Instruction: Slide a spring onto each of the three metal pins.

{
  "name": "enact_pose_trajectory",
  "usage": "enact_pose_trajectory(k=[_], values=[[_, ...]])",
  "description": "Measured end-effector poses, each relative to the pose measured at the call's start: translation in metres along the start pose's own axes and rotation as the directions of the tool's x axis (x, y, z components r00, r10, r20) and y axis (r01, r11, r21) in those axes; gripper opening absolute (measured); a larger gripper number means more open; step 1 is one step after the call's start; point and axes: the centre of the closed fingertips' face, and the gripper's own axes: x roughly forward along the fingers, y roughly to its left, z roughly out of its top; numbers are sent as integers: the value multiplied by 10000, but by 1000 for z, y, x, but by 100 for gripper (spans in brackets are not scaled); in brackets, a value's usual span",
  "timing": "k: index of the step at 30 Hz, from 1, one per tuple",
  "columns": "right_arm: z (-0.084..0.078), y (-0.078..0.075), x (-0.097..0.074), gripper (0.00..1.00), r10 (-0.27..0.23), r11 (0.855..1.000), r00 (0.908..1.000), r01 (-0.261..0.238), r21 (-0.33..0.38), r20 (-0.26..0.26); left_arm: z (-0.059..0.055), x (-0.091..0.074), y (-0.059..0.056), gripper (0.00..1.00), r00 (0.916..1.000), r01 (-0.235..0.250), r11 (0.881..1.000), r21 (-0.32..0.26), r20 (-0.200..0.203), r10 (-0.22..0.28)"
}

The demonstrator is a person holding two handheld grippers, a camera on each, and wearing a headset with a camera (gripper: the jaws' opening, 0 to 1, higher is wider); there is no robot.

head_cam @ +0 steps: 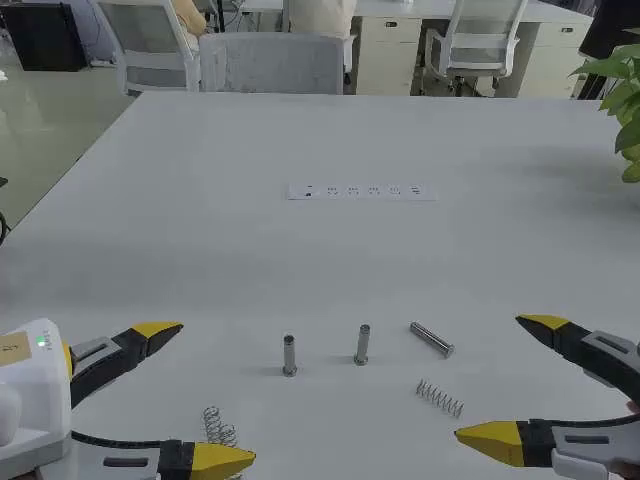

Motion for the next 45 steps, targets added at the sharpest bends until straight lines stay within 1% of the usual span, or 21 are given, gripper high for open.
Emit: enact_pose_trajectory(k=[29,45], values=[[-1,0,-1,99,-78,10000,9999,79,49,-90,1,1,0,92,10000,-18,10000,-24,65,18],[1,-2,0,99,-135,9999,9998,136,50,-164,1,0,1,92,9999,-29,10000,-39,129,29]])
